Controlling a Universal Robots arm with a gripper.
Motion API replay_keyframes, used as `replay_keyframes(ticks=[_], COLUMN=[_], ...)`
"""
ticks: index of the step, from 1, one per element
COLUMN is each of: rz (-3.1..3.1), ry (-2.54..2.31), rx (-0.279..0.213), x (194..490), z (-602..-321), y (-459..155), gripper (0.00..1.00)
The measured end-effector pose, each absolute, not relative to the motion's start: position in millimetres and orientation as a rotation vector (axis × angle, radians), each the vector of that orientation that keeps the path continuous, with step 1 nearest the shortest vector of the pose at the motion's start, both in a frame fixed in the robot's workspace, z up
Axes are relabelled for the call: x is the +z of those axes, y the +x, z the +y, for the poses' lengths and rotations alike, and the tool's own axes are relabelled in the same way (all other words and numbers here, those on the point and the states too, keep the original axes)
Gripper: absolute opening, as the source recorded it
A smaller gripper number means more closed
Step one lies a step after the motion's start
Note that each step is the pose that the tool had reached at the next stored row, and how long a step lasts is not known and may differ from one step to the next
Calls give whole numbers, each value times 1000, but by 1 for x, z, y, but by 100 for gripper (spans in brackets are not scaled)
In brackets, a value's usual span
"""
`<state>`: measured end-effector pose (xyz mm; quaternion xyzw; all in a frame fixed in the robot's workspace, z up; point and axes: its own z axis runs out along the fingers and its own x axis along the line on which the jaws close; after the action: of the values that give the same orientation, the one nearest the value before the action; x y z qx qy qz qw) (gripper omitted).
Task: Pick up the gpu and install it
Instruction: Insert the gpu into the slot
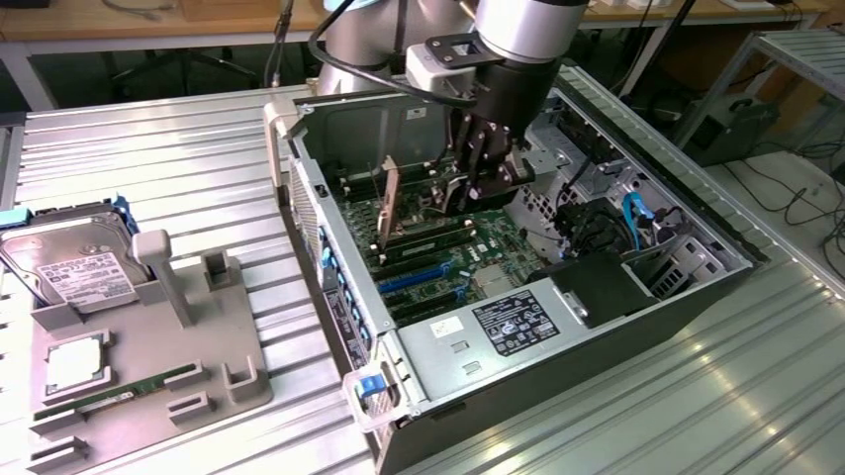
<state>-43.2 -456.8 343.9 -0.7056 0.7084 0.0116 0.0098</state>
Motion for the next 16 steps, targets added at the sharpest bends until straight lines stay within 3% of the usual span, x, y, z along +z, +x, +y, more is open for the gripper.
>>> replay_keyframes(ticks=[16], rz=[2215], ry=[-2206], rx=[43], x=[335], z=[-457], y=[-43], gripper=[27])
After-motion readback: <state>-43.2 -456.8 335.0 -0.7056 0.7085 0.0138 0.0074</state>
